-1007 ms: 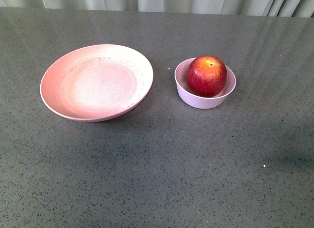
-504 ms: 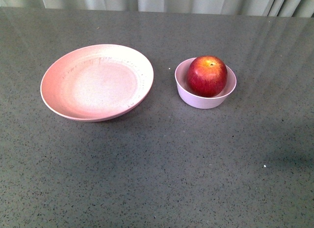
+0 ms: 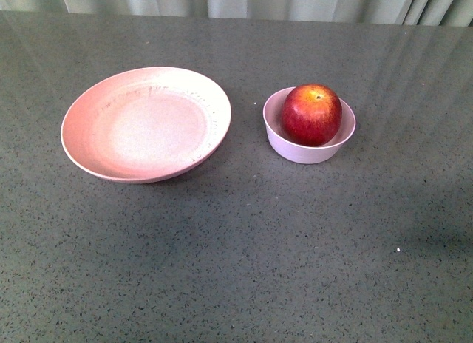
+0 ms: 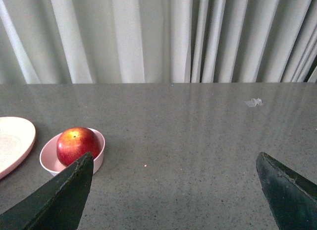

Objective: Move apple from plate to bowl

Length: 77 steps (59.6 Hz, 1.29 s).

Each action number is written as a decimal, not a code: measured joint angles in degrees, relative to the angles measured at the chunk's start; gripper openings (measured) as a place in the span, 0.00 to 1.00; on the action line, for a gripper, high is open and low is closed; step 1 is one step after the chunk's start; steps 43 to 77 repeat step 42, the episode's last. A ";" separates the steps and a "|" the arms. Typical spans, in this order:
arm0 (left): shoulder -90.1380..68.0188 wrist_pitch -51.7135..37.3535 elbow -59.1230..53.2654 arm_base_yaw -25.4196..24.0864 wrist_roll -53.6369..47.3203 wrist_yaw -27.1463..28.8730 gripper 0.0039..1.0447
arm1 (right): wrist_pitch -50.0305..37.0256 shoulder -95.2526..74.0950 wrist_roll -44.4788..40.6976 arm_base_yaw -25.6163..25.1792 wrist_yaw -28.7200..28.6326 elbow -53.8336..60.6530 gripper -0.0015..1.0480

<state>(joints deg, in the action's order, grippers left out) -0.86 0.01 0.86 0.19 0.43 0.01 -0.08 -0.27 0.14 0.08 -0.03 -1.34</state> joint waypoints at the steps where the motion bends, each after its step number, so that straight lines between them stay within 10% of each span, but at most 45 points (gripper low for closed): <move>1: 0.00 0.00 0.00 0.00 0.02 0.00 0.49 | 0.00 0.00 0.00 0.00 0.00 0.00 0.91; 15: 0.00 0.00 0.00 0.00 0.00 0.00 0.93 | 0.00 0.00 0.00 0.00 0.00 0.00 0.91; 77: 0.00 0.00 0.00 0.00 -0.13 0.00 0.92 | 0.00 0.00 0.00 0.00 0.00 0.00 0.91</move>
